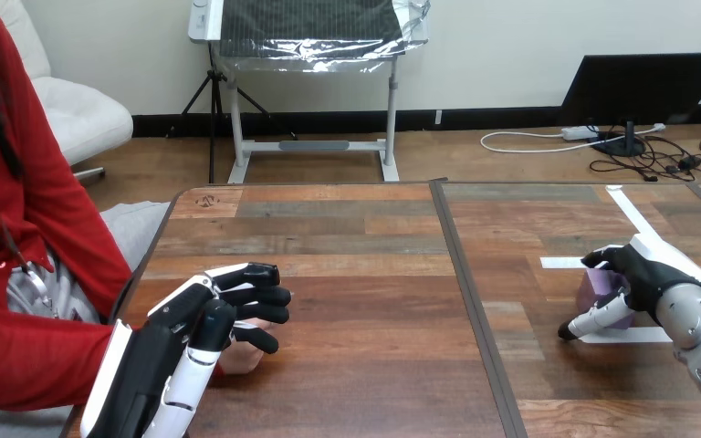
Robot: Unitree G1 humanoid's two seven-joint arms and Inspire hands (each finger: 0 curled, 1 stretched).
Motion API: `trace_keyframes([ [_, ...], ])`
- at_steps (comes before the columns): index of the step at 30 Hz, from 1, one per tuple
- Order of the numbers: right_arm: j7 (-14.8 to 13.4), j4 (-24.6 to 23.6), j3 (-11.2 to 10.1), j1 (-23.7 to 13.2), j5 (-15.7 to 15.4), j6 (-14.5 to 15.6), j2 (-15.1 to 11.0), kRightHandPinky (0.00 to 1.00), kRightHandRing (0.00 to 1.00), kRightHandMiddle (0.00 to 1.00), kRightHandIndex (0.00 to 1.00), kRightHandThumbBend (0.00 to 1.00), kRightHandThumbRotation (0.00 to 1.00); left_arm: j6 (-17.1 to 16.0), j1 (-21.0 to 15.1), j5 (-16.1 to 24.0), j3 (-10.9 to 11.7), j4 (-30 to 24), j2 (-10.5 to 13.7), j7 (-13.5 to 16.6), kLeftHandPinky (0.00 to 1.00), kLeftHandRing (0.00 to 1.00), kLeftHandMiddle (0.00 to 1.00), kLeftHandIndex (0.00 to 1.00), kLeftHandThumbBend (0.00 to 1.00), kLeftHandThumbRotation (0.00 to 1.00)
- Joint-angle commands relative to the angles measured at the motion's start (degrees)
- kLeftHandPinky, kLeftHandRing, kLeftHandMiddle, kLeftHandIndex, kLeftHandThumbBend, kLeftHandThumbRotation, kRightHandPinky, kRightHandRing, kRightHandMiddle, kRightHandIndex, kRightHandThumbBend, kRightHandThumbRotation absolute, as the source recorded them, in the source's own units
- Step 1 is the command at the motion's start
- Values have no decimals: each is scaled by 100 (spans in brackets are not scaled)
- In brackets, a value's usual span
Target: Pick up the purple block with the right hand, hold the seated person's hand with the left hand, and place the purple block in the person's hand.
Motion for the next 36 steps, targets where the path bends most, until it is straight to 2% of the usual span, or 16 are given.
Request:
trace_keyframes([
  [1, -12, -32, -93, -252, 117, -89, -29, 79, 80, 83, 84, 74, 0, -122, -322, -79, 57, -107, 3, -26, 50, 63, 65, 66, 56, 87],
  [9, -42, -33, -109, -235, 117, -208, -71, 71, 74, 79, 81, 68, 0, -96, -310, -116, 54, -125, 4, -58, 50, 63, 65, 66, 56, 87],
  [18, -84, -34, -127, -256, 136, -168, -61, 65, 68, 74, 77, 65, 0, -149, -319, -126, 79, -98, 30, -101, 51, 63, 65, 66, 54, 88],
  [27, -157, -35, -17, -304, 15, -64, -81, 62, 66, 71, 72, 65, 0, -141, -314, -109, 108, -107, 27, -100, 51, 62, 65, 66, 56, 88],
  [36, -234, -34, 6, -323, -45, -13, -84, 56, 61, 66, 66, 67, 0, -143, -307, -111, 121, -115, 16, -96, 51, 62, 64, 65, 58, 88],
])
